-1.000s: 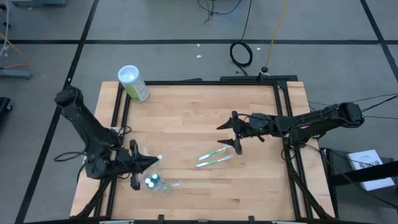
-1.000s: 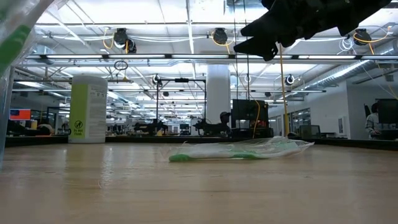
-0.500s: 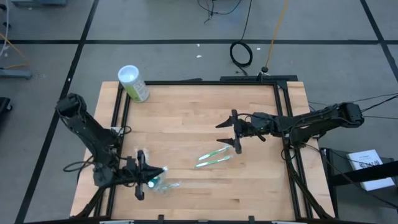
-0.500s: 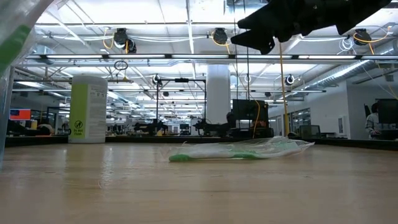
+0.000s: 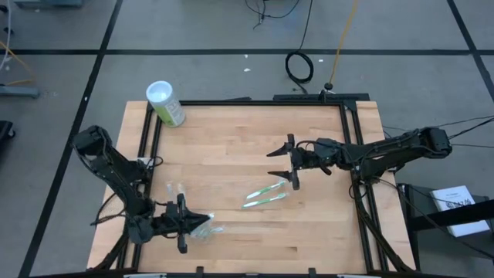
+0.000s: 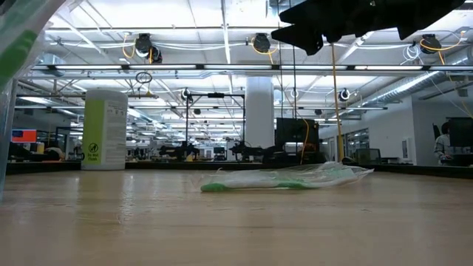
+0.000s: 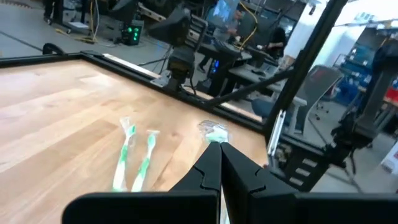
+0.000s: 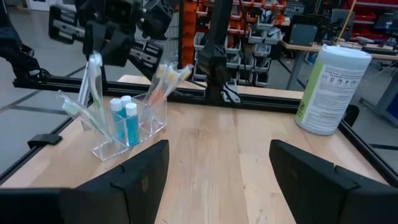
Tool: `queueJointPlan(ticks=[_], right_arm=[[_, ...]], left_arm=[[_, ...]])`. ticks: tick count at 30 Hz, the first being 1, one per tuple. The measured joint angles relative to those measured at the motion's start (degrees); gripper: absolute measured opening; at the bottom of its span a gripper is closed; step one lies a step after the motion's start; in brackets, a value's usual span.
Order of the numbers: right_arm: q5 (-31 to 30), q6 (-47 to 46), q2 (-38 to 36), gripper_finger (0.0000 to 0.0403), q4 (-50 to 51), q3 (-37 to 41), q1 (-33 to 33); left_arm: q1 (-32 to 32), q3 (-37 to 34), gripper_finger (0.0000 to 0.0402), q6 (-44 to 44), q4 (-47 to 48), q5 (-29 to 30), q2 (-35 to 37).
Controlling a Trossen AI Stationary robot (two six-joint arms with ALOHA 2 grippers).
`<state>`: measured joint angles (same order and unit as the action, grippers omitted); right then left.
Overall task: Pick & Place toothbrushing station
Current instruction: Put the green toothbrush into the transparent organizer
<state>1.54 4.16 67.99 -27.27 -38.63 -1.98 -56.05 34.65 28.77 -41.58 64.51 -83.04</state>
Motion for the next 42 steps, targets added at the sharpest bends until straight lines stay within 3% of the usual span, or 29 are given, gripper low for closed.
queueJointPlan(ticks=[14,20,27,34,42], right_arm=[[0.0,-1.9,0.0,0.027,0.5,0.0,0.0],[0.1,-2.0,0.0,0.027,1.0,0.0,0.0],[0.1,-2.0,0.0,0.027,2.2,0.0,0.0],[0.1,-2.0,0.0,0.027,2.6,0.0,0.0],[0.1,-2.0,0.0,0.027,2.9,0.0,0.0]], left_arm=[[-0.7,0.0,0.0,-2.6,5.9,-9.1,-3.3],[-0.7,0.0,0.0015,-3.7,5.6,-8.4,-3.2],[-0.7,0.0,0.0108,-6.2,0.8,-3.2,-3.2],[-0.7,0.1,0.0222,-13.8,-3.8,-3.0,-3.1],[-1.9,0.0,0.029,-13.5,-2.0,-3.1,-3.1]])
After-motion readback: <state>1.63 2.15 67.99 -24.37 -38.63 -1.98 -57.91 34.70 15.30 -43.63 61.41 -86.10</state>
